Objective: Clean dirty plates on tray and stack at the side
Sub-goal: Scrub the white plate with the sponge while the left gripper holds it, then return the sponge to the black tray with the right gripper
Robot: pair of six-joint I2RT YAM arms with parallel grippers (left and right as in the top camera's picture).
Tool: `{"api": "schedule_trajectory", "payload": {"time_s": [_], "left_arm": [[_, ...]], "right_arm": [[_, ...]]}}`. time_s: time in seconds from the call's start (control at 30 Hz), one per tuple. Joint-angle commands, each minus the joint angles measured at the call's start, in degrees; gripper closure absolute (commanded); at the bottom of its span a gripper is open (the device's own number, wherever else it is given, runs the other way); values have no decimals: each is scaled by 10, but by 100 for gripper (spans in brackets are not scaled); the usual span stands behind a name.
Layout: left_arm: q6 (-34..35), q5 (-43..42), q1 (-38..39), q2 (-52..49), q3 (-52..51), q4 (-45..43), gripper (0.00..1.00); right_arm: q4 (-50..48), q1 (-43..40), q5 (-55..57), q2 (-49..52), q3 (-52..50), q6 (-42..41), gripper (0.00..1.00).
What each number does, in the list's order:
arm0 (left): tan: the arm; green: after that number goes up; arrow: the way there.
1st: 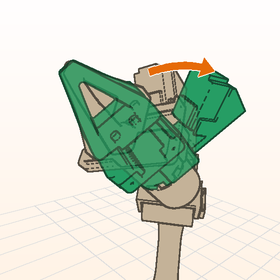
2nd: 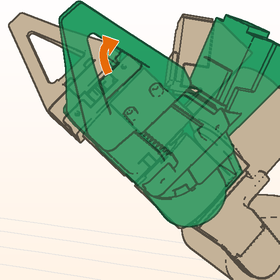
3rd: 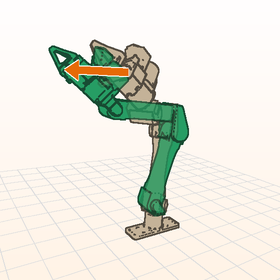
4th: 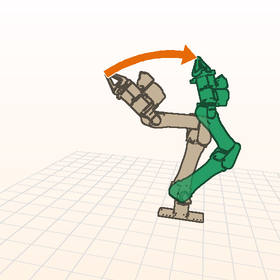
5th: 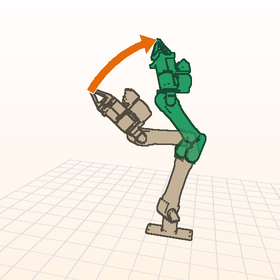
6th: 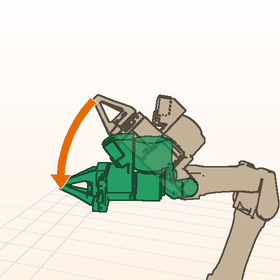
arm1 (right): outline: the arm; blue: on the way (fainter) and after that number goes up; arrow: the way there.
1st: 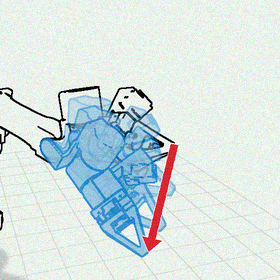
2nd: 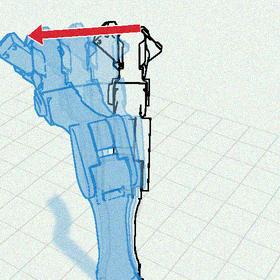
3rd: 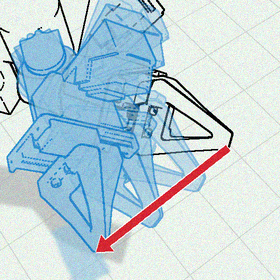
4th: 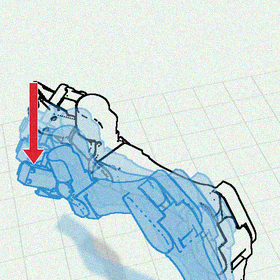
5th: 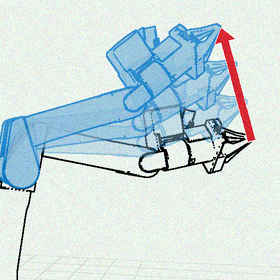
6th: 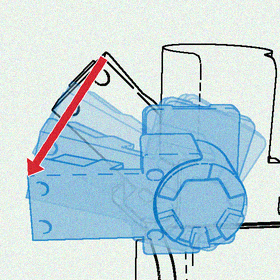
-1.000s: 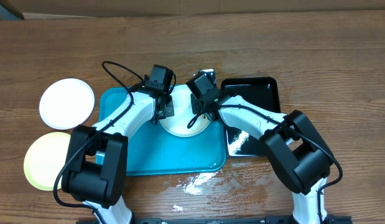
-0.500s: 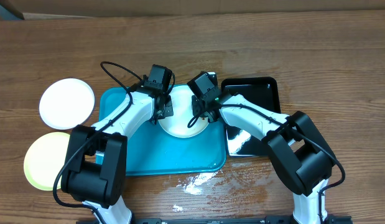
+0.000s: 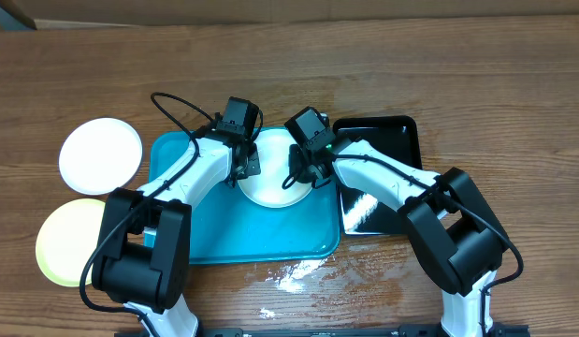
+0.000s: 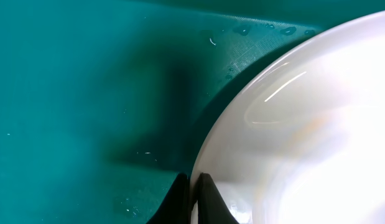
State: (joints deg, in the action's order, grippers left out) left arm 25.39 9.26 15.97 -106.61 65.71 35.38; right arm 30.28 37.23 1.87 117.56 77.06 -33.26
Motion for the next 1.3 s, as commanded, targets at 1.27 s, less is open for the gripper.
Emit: {"api": "schedule_trajectory", "payload": {"time_s": [1.27], "left_arm": [[14,33,-11,0,-8,5,96]], "right_arm": [[193,-193,-103,-145,4,141,96]]}}
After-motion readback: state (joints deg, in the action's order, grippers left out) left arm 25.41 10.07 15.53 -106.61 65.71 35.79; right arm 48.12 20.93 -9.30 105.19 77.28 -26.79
